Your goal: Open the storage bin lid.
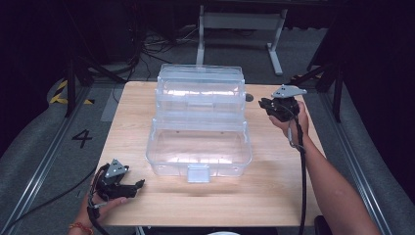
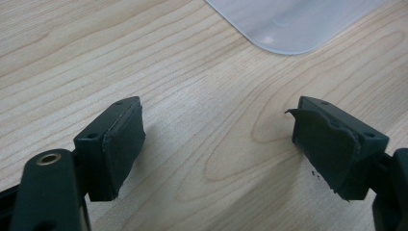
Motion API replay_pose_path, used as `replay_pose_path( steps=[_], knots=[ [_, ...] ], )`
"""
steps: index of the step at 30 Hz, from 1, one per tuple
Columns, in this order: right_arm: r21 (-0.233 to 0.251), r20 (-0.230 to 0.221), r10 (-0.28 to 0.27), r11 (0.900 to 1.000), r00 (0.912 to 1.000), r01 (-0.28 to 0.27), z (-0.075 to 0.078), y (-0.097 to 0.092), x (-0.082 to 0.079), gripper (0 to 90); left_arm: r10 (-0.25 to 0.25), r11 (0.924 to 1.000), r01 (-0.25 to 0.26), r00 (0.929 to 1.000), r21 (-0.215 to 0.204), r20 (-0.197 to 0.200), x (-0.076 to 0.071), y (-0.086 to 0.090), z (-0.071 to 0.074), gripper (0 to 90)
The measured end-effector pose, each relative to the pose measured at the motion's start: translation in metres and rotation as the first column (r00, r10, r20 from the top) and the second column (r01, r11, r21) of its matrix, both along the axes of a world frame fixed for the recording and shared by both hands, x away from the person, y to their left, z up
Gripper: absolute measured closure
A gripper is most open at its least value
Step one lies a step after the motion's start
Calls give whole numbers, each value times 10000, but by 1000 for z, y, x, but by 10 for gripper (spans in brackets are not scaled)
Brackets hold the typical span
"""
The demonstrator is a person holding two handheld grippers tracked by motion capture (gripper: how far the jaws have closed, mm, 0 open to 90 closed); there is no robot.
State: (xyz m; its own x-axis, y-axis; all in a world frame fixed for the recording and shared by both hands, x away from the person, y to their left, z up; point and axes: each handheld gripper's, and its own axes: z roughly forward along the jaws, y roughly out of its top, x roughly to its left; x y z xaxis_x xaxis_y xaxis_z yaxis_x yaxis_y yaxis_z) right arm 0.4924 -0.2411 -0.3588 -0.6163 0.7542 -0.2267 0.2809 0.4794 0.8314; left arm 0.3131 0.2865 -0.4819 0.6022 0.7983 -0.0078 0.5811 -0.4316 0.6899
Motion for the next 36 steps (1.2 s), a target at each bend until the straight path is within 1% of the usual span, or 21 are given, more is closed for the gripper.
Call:
replay_pose_path(
  steps=[1,2,4,6,7,9,11,13,16,17,18,19,23,25,27,30,34,36],
  knots=[
    [74,-104,44,10000,9999,-43,-1,-1,-3,786,0,10000,0,10000,-1,-1,0,0,0,191],
    [154,-86,74,9999,9999,-72,-1,-3,-5,786,-12,10000,12,10000,-7,-12,0,0,0,191],
    [98,-12,108,9999,9999,-107,-3,-5,-11,786,-12,10000,12,10000,26,-9,0,0,0,192],
    [140,-132,147,9998,9998,-145,-4,-9,-16,778,-13,10000,13,10000,23,-24,0,0,0,191],
    [125,-9,172,9998,9999,-172,-5,-11,-19,778,-12,10000,12,10000,19,-24,0,0,0,191],
    [68,21,199,9998,9998,-199,-6,-13,-24,773,-11,10000,11,10000,20,-24,0,0,0,191],
    [96,-98,246,9997,9996,-245,-9,-16,-29,742,6,10000,-6,10000,1,-20,0,0,0,191],
    [166,-37,239,9996,9997,-238,-10,-18,-31,738,7,10000,-7,10000,1,-19,0,0,0,191],
    [151,-61,205,9997,9998,-204,-14,-24,-37,698,-12,10000,12,10000,30,-12,0,0,0,191],
    [250,-190,215,9995,9996,-210,-15,-26,-39,680,-11,10000,11,10000,30,-11,0,0,0,191],
    [321,-211,235,9992,9995,-228,-16,-27,-40,674,-12,10000,12,10000,1,-4,0,0,0,191],
    [331,-93,284,9991,9996,-281,-17,-29,-43,656,0,10000,0,10000,11,-21,0,0,0,191],
    [331,-165,441,9985,9989,-436,-24,-34,-52,608,-6,10000,6,10000,-2,-3,0,0,0,191],
    [413,-255,498,9980,9984,-487,-26,-36,-56,590,1,10000,-1,10000,-2,-11,0,0,0,191],
    [402,-237,531,9978,9983,-521,-27,-37,-57,580,2,10000,-2,10000,-10,-21,0,0,0,191],
    [325,-233,615,9976,9978,-607,-32,-40,-66,525,6,10000,-6,10000,-3,-10,0,0,0,191],
    [128,-205,664,9977,9976,-662,-37,-44,-73,480,1,10000,-1,10000,-1,-4,0,0,0,191],
    [55,-310,655,9978,9974,-654,-39,-45,-75,461,13,10000,-13,10000,1,-10,0,0,0,191]
  ],
)
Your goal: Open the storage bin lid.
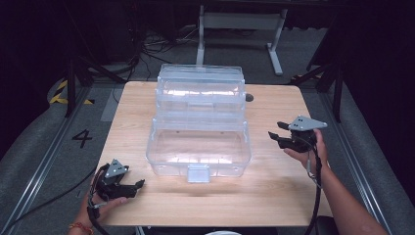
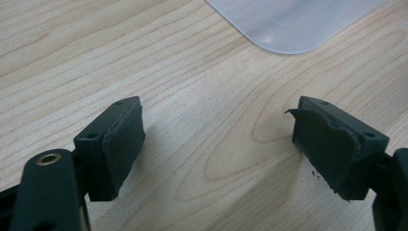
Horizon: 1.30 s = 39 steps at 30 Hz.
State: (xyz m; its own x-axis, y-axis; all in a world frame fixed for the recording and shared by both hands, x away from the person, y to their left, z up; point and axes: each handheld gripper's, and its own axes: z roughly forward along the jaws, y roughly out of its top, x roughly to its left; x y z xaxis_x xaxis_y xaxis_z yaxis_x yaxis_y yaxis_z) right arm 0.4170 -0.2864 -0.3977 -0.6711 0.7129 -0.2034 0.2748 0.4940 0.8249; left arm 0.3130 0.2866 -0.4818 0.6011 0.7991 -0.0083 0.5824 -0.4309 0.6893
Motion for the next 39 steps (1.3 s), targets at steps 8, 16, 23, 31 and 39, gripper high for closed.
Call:
replay_pose_path(
  steps=[8,16,23,31,39],
  knots=[
    [136,-606,-76,9999,9981,85,-7,-8,-6,388,8,10000,-8,10000,-8,-4,0,0,0,191],
    [-316,-768,-98,9995,9970,73,-22,-11,-21,334,3,10000,-3,10000,-1,-4,0,0,0,191],
    [6,-1032,-436,9990,9937,439,-39,-24,-39,285,-45,10000,45,10000,17,-33,1,0,0,187],
    [-232,-1346,-951,9954,9863,929,-60,-36,-61,205,-92,9999,92,9999,-45,-88,3,-1,0,171],
    [-184,-1874,-1386,9903,9724,1376,-81,-45,-66,184,-130,9999,129,9998,-10,-151,8,0,0,148]
  ],
)
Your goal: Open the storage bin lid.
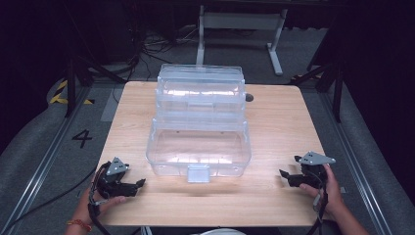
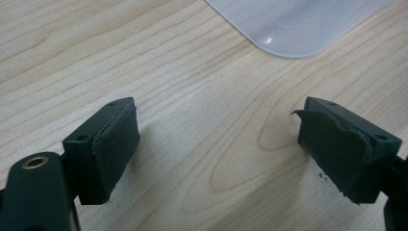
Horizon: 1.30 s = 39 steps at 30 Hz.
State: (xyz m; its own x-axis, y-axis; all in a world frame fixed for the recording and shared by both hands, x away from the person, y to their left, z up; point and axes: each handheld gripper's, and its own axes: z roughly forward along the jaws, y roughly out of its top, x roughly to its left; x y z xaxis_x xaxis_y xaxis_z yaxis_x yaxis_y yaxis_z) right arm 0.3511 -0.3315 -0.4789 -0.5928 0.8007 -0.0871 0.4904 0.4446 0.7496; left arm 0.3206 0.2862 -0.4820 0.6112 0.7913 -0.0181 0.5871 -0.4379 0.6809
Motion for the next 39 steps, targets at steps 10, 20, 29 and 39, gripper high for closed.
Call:
replay_pose_path(
  steps=[10,20,29,39],
  knots=[
    [569,-760,-436,9972,9962,480,-8,-9,9,144,-32,10000,32,10000,27,43,1,1,0,146],
    [529,-797,-460,9973,9958,503,-8,-9,10,120,33,10000,-32,10000,-33,23,2,0,0,145],
    [522,-808,-485,9972,9956,528,-8,-8,11,114,75,10000,-75,10000,-13,35,2,0,0,143],
    [538,-790,-539,9969,9954,582,-8,-8,10,111,60,9999,-60,10000,100,52,3,0,0,131]
  ],
)
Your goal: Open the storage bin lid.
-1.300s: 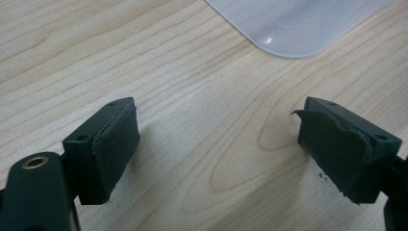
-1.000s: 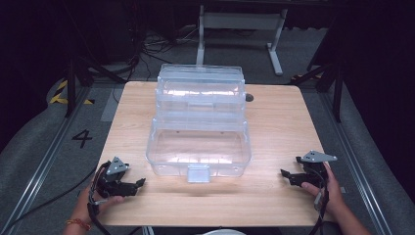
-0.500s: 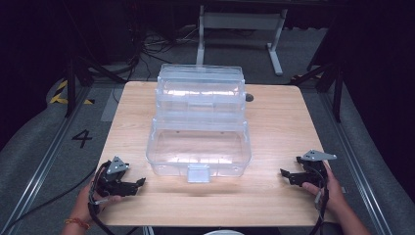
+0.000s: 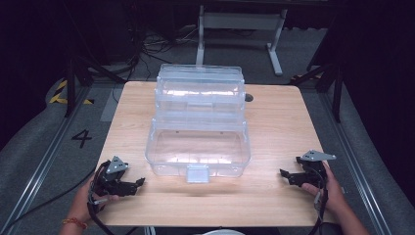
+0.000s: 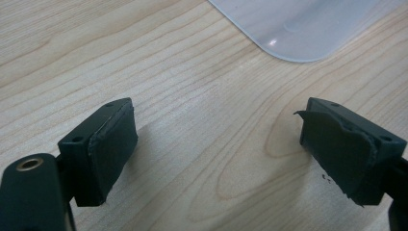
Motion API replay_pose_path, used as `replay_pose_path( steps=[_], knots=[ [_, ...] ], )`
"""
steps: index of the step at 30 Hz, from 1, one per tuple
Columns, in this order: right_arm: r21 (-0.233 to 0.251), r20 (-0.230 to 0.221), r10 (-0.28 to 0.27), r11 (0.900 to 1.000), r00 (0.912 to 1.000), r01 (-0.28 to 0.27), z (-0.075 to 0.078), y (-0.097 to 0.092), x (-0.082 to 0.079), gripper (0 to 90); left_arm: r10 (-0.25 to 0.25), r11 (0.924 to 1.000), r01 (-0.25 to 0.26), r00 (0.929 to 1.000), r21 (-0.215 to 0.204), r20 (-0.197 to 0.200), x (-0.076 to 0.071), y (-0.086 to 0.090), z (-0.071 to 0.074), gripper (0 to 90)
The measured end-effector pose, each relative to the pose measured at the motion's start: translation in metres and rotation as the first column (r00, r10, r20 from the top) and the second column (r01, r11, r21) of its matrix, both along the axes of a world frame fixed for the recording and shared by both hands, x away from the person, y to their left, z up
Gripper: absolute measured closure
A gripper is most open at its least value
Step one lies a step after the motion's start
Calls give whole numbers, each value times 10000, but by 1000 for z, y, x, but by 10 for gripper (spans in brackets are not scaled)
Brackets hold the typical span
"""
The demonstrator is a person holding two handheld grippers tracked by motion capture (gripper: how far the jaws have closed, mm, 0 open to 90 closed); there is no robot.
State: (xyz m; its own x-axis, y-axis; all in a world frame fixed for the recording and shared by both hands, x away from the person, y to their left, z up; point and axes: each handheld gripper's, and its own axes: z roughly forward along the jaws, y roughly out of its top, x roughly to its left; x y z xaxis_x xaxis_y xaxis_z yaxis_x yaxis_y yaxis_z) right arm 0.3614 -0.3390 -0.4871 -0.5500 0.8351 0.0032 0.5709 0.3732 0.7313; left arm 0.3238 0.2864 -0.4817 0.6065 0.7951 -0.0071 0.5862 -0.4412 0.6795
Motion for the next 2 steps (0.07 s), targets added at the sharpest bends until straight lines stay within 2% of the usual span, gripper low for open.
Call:
replay_pose_path(
  steps=[2],
  knots=[
    [3,-15,-21,10000,10000,21,0,0,0,107,-3,10000,3,10000,-5,-17,0,0,0,129]
  ],
)
